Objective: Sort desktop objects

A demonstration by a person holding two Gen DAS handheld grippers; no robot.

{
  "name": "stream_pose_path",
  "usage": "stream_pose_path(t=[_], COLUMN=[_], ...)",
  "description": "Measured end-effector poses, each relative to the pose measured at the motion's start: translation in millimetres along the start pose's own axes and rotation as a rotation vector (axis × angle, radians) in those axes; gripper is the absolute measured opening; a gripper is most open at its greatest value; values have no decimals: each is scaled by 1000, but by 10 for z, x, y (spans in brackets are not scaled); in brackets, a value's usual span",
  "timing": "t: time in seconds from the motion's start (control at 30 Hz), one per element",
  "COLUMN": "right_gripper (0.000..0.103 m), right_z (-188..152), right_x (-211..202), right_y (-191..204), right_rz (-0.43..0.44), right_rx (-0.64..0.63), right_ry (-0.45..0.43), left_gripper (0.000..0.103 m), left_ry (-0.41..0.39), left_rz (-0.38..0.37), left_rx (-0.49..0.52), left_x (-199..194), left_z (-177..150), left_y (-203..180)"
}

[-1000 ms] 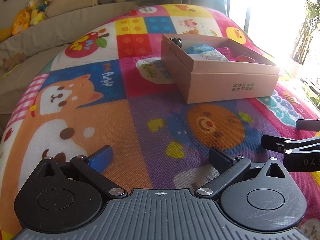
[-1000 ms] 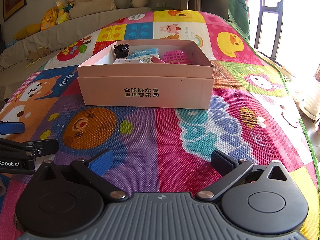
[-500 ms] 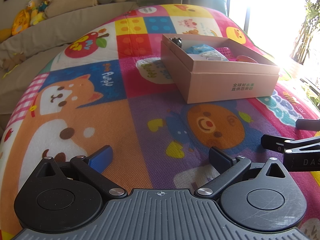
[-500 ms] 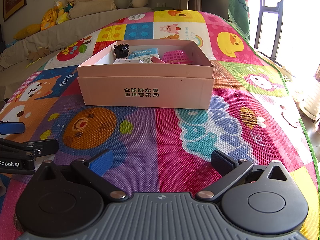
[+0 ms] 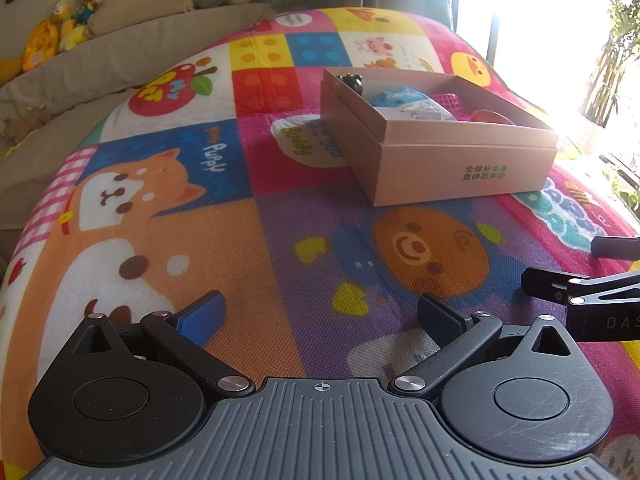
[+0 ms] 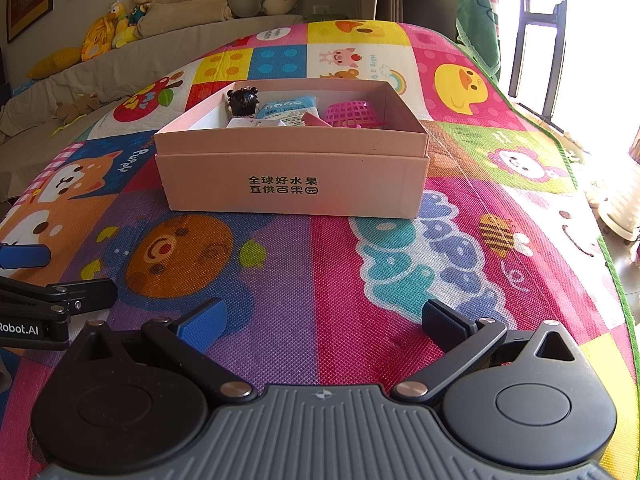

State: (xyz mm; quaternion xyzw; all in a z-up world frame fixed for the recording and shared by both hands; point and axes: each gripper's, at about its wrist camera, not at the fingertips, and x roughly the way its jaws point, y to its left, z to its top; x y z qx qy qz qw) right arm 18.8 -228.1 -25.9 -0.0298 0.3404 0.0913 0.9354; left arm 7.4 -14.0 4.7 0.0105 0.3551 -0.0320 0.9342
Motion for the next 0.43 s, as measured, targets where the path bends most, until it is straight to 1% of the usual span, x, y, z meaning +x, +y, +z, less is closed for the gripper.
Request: stream_pose_path(t=[0.43], right_gripper=[103], right_z=[-1], right_x=[1], right_y=[-4], right_rz=[0], right_rx=[0], right_ry=[0], left_gripper=[103], left_ry=[1], left_rz=[-7], left_rx=[6], left_x=[-9], left_z=[-19], left_y=[-10])
